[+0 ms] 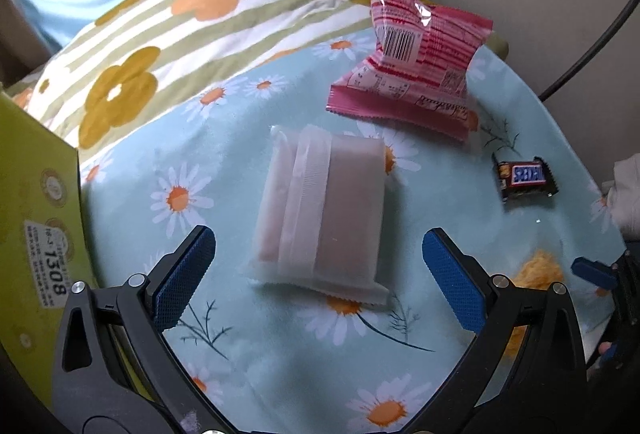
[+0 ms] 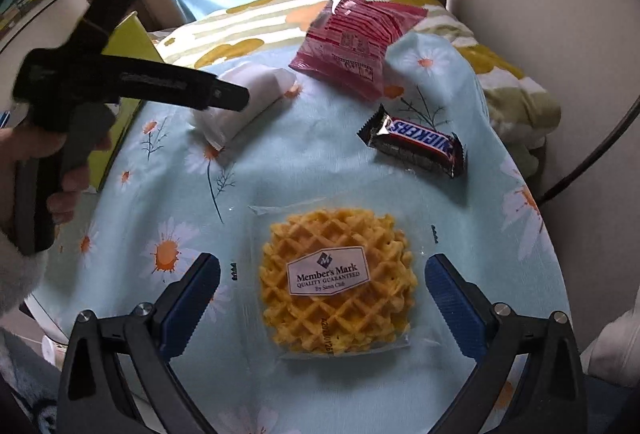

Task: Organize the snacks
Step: 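Move both tools back to the white pastry and waffle on the bed, then grasp the white pastry with the left tool while the right tool grasps the waffle, then lift the pastry and waffle and carry both over the yellow box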

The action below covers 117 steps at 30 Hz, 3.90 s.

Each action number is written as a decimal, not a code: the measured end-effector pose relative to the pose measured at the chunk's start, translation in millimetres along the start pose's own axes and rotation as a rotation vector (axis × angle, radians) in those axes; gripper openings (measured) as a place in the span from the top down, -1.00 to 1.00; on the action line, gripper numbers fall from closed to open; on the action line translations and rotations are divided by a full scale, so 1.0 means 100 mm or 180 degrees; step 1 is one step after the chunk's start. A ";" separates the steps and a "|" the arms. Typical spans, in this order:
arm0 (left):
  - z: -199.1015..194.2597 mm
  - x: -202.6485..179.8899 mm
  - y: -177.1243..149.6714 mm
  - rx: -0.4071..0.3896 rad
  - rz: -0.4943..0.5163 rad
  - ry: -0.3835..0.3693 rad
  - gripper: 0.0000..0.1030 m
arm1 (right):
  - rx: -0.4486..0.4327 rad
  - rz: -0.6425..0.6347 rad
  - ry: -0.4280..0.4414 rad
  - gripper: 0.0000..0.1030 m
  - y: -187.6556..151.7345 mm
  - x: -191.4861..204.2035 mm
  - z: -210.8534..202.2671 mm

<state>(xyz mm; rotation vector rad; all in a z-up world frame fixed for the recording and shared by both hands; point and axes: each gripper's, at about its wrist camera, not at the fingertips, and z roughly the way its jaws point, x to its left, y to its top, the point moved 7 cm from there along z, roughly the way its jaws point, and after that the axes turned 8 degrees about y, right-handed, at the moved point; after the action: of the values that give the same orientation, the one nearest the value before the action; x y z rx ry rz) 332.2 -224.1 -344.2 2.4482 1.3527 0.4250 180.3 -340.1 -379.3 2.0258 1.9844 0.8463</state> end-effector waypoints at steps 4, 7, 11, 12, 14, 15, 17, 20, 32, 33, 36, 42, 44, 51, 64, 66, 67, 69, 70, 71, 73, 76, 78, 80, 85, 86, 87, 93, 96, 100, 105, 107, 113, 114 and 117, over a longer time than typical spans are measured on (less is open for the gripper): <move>0.10 -0.01 0.00 0.0022 0.0075 -0.0010 -0.99 | -0.0021 -0.0106 -0.0067 -0.98 -0.01 0.03 0.04; 0.17 -0.02 0.04 0.0035 0.0105 -0.0013 -0.99 | 0.0053 -0.0159 -0.0152 -0.98 -0.03 0.00 0.12; 0.22 -0.04 0.09 0.0019 0.0169 -0.0012 -0.99 | 0.0123 -0.0154 -0.0176 -0.98 -0.03 -0.04 0.17; 0.23 -0.05 0.09 0.0022 0.0187 -0.0010 -0.99 | 0.0176 -0.0152 -0.0186 -0.98 -0.03 -0.05 0.19; 0.27 -0.06 0.11 0.0033 0.0218 -0.0008 -0.99 | 0.0283 -0.0151 -0.0220 -0.99 -0.04 -0.06 0.24; 0.27 -0.08 0.11 0.0032 0.0227 -0.0011 -0.99 | 0.0324 -0.0132 -0.0212 -0.99 -0.04 -0.07 0.26; 0.29 -0.10 0.13 0.0037 0.0248 -0.0019 -0.99 | 0.0387 -0.0109 -0.0191 -0.99 -0.04 -0.08 0.31; 0.30 -0.12 0.15 0.0045 0.0265 -0.0014 -0.99 | 0.0499 -0.0114 -0.0190 -1.00 -0.02 -0.09 0.38; 0.46 -0.01 0.14 0.0230 0.0199 -0.0086 -0.55 | 0.0568 -0.0199 -0.0225 -0.74 -0.05 0.00 0.39; 0.46 -0.02 0.14 0.0227 0.0224 -0.0078 -0.51 | 0.0565 -0.0190 -0.0221 -0.73 -0.06 0.01 0.38; 0.44 -0.05 0.15 0.0206 0.0308 -0.0094 -0.24 | 0.0525 -0.0128 -0.0191 -0.61 -0.05 0.02 0.33; 0.41 -0.07 0.16 0.0220 0.0318 -0.0117 -0.16 | 0.0492 -0.0043 -0.0151 -0.52 -0.03 0.03 0.28; 0.40 -0.06 0.15 0.0233 0.0319 -0.0133 -0.16 | 0.0481 -0.0036 -0.0148 -0.50 -0.02 0.01 0.29; 0.24 -0.08 0.13 0.0179 0.0273 -0.0167 -0.15 | 0.0411 0.0110 -0.0055 -0.49 -0.01 -0.01 0.19; -1.01 0.14 0.26 -0.0362 -0.0311 -0.0169 -0.15 | -0.0066 -0.0044 0.0078 -0.49 0.63 0.02 -0.64; -1.25 0.26 0.26 -0.0448 -0.0494 -0.0175 -0.15 | -0.0127 -0.0142 0.0112 -0.49 0.77 0.09 -0.73; -1.33 0.32 0.26 -0.0470 -0.0567 -0.0173 -0.15 | -0.0168 -0.0189 0.0147 -0.49 0.85 0.14 -0.79; -1.52 0.46 0.25 -0.0542 -0.0737 -0.0160 -0.15 | -0.0227 -0.0247 0.0248 -0.49 0.98 0.24 -0.86; -1.62 0.55 0.23 -0.0586 -0.0814 -0.0138 -0.15 | -0.0265 -0.0282 0.0312 -0.49 1.06 0.31 -0.90; -1.70 0.63 0.22 -0.0628 -0.0873 -0.0102 -0.15 | -0.0293 -0.0323 0.0361 -0.49 1.12 0.37 -0.92; -1.87 0.85 0.15 -0.0726 -0.0983 0.0011 -0.15 | -0.0344 -0.0444 0.0436 -0.49 1.26 0.54 -0.94; -2.05 1.19 0.03 -0.0805 -0.1146 0.0128 -0.15 | -0.0352 -0.0577 0.0555 -0.49 1.45 0.83 -0.90; -2.13 1.42 -0.07 -0.0830 -0.1255 0.0208 -0.15 | -0.0359 -0.0634 0.0646 -0.49 1.56 1.04 -0.85; -2.20 1.69 -0.18 -0.0854 -0.1346 0.0267 -0.15 | -0.0354 -0.0706 0.0732 -0.49 1.65 1.30 -0.80; -2.32 2.38 -0.48 -0.0857 -0.1470 0.0406 -0.15 | -0.0372 -0.0826 0.0839 -0.49 1.83 1.91 -0.60; -2.33 2.52 -0.54 -0.0846 -0.1486 0.0445 -0.15 | -0.0374 -0.0816 0.0879 -0.49 1.86 2.05 -0.55; -2.34 2.65 -0.61 -0.0838 -0.1508 0.0477 -0.15 | -0.0375 -0.0806 0.0926 -0.49 1.88 2.17 -0.50; -2.25 3.38 -1.06 -0.0714 -0.1603 0.0596 -0.15 | -0.0299 -0.0795 0.1024 -0.49 1.90 2.78 -0.12; -2.13 3.60 -1.27 -0.0631 -0.1568 0.0586 -0.15 | -0.0253 -0.0730 0.1040 -0.49 1.88 3.02 0.05; -1.94 3.67 -1.44 -0.0530 -0.1501 0.0503 -0.15 | -0.0191 -0.0645 0.0996 -0.49 1.79 3.22 0.20; -1.71 3.67 -1.58 -0.0422 -0.1394 0.0350 -0.15 | -0.0108 -0.0542 0.0876 -0.49 1.71 3.31 0.29; -1.64 3.68 -1.61 -0.0388 -0.1381 0.0302 -0.15 | -0.0083 -0.0497 0.0820 -0.49 1.70 3.30 0.30; -1.63 3.74 -1.68 -0.0497 -0.1396 0.0445 -0.99 | -0.0038 -0.0424 0.0767 -0.49 1.67 3.25 0.34; -1.64 3.74 -1.69 -0.0479 -0.1385 0.0455 -0.99 | -0.0033 -0.0420 0.0772 -0.49 1.67 3.24 0.35; -1.64 3.76 -1.75 -0.0412 -0.1394 0.0458 -0.99 | -0.0024 -0.0384 0.0774 -0.49 1.64 3.22 0.39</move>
<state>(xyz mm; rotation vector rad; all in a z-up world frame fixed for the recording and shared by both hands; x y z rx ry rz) 324.9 205.4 -226.0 1.9727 1.8010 0.5623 323.4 -35.2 -243.0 1.8522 2.1984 1.1162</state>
